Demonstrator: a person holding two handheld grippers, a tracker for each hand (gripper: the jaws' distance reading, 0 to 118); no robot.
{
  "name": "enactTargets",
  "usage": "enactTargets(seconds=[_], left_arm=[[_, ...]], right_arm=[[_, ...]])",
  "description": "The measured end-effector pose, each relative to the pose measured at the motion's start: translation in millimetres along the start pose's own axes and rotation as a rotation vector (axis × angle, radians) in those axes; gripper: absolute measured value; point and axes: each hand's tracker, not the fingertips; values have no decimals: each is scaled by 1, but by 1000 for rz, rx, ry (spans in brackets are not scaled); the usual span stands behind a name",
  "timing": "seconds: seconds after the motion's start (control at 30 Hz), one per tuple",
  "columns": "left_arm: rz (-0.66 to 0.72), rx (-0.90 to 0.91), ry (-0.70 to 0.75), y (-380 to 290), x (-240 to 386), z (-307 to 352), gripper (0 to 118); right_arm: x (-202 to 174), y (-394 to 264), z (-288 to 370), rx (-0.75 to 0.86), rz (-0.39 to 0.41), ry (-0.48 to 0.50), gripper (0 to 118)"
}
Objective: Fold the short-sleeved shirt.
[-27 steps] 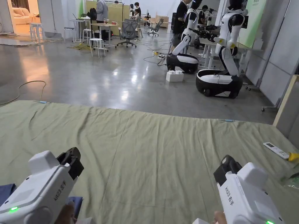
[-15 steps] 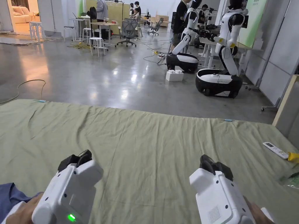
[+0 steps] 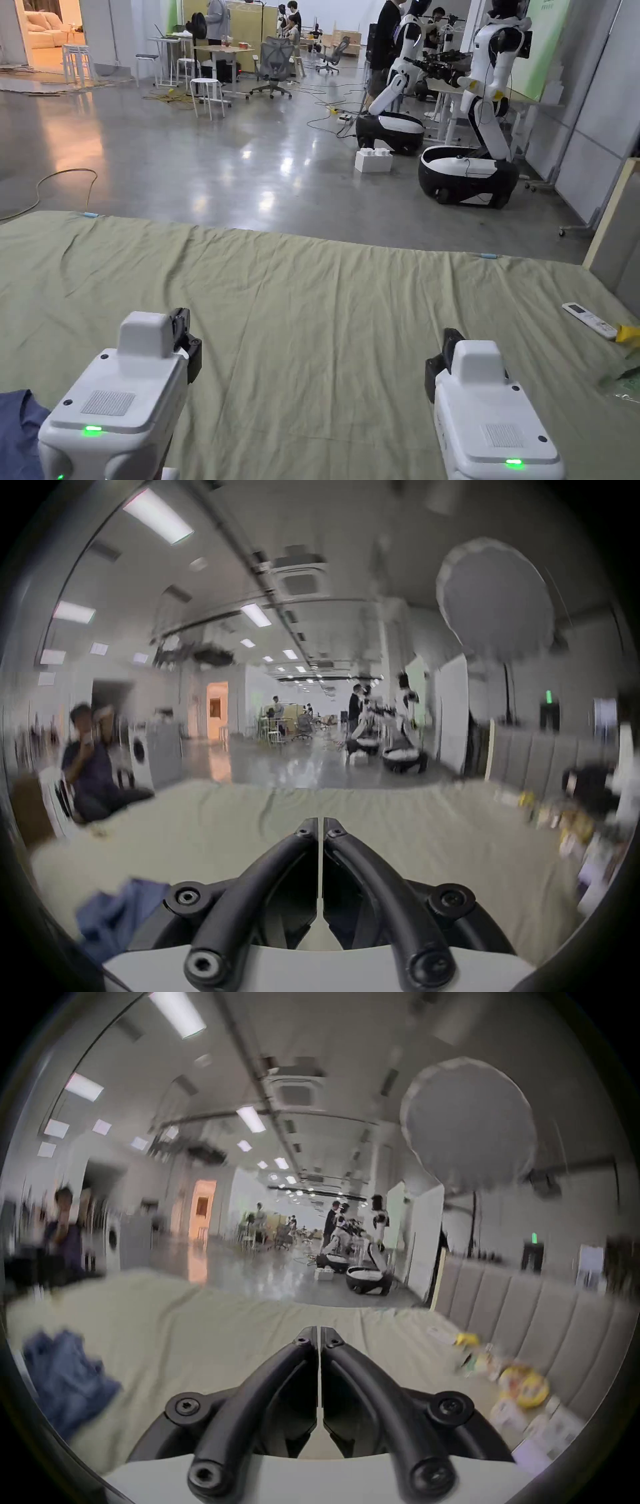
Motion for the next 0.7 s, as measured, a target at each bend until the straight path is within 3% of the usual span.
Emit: enactTargets(seconds=[0.07,0.2,0.43,0.7], left_arm=[[86,12,6,-1,-3,-2,2],[91,16,3,-2,-2,-3,2],[-20,-42,33,3,-8,9,2],[0,-234,99,1,-79,21,2]], right_arm=[[2,2,2,17,-87,-27,2],[2,2,5,24,-88,-71,2],[4,-1,7,-14,-77,-72,2],[-4,-14,5,-65,-69,-30,2]])
